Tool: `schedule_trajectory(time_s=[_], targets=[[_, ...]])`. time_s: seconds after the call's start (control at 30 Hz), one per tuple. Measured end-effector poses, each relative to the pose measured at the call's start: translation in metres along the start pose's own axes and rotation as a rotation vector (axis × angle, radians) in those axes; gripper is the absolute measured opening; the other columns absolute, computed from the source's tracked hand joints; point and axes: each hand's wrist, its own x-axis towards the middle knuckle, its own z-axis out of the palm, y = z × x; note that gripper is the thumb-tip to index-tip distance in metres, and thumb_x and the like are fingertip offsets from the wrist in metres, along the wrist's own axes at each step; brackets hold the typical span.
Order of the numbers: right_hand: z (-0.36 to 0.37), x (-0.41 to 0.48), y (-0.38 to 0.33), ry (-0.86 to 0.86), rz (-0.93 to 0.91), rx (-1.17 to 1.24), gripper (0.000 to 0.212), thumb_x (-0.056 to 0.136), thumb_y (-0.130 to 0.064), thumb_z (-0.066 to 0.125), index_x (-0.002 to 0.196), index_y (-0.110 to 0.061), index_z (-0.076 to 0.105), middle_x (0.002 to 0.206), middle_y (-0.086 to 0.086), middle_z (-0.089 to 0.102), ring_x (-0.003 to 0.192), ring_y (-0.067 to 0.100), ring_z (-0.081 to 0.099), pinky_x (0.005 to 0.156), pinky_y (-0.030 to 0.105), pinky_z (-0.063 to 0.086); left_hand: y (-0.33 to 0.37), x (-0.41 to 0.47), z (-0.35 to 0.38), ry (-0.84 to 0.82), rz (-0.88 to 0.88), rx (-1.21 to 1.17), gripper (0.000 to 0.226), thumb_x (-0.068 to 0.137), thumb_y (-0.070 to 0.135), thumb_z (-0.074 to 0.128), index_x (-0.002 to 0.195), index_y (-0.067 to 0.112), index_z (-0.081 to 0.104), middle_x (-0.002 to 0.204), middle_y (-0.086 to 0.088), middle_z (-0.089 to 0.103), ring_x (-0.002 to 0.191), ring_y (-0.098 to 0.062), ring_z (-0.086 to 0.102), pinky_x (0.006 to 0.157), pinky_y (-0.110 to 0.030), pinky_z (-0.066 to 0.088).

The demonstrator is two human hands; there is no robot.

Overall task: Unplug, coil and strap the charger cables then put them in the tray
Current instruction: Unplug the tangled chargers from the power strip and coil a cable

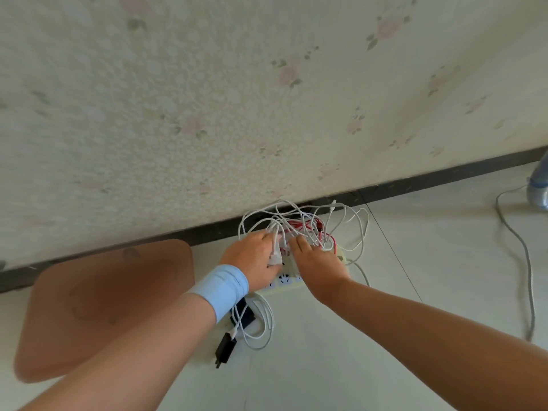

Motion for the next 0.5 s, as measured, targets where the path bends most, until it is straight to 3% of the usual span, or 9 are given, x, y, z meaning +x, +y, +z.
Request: schedule_trajectory(time_s=[0.07,0.13,0.23,0.3,0.37,0.43,0.5], targets=[[-0.002,0.001,-0.002,-0.004,0.026,0.066,0.082,0.086,-0.006,0.063,0.156,-0.009,0.019,0.154,0.012,0.033,0.126,0.030,0.053,0.103,0.042,0.048,-0.008,-0.010,-0.001,-0.062,-0.059,-0.083,0.057,0.089,0.042,0.057,0.142,0.028,0.042,0.135,0.006,0.048,0.118,-0.016,0.052,0.094,-0.030,0.046],[-0.008,-0.002,-0.005,-0.003,0.050,0.052,0.079,0.081,-0.023,0.059,0.152,-0.011,0.026,0.153,0.011,0.032,0.137,0.032,0.039,0.116,0.047,0.033,-0.016,-0.016,0.001,-0.140,-0.071,-0.126,0.059,0.088,0.044,0.060,0.142,0.028,0.042,0.138,0.006,0.043,0.116,-0.016,0.053,0.093,-0.027,0.044],[-0.022,-0.009,-0.019,0.182,0.000,0.049,0.059,0.071,-0.032,0.051,0.128,-0.017,0.051,0.130,0.007,0.047,0.119,0.030,0.046,0.104,0.041,0.038,-0.025,-0.024,-0.003,-0.162,-0.118,-0.281,0.060,0.083,0.043,0.071,0.135,0.024,0.049,0.134,0.009,0.041,0.113,-0.011,0.054,0.093,-0.021,0.039],[-0.027,-0.013,-0.032,0.234,-0.119,0.063,0.046,0.075,-0.033,0.052,0.118,-0.019,0.057,0.118,0.003,0.054,0.109,0.027,0.052,0.095,0.037,0.041,-0.027,-0.030,-0.005,-0.141,-0.174,-0.409,0.058,0.077,0.041,0.078,0.127,0.025,0.053,0.129,0.009,0.046,0.108,-0.009,0.057,0.098,-0.024,0.044],[-0.028,-0.011,-0.047,0.115,-0.201,0.200,0.051,0.083,-0.037,0.058,0.131,-0.021,0.049,0.125,0.000,0.056,0.111,0.025,0.057,0.094,0.035,0.044,-0.033,-0.039,-0.007,-0.086,-0.249,-0.492,0.058,0.072,0.038,0.082,0.122,0.025,0.056,0.123,0.009,0.051,0.103,-0.008,0.058,0.095,-0.026,0.047],[-0.026,-0.009,-0.062,-0.034,-0.133,0.442,0.060,0.087,-0.044,0.064,0.138,-0.023,0.040,0.128,-0.001,0.059,0.108,0.024,0.063,0.086,0.035,0.050,-0.039,-0.047,-0.011,-0.043,-0.296,-0.506,0.058,0.068,0.040,0.085,0.119,0.028,0.060,0.119,0.010,0.051,0.101,-0.007,0.057,0.090,-0.023,0.046],[-0.024,-0.007,-0.076,-0.067,-0.063,0.640,0.062,0.087,-0.048,0.070,0.137,-0.024,0.043,0.122,-0.002,0.064,0.099,0.021,0.065,0.080,0.032,0.050,-0.046,-0.057,-0.012,-0.019,-0.325,-0.538,0.058,0.063,0.044,0.085,0.113,0.034,0.057,0.114,0.011,0.055,0.097,-0.008,0.059,0.087,-0.025,0.049]])
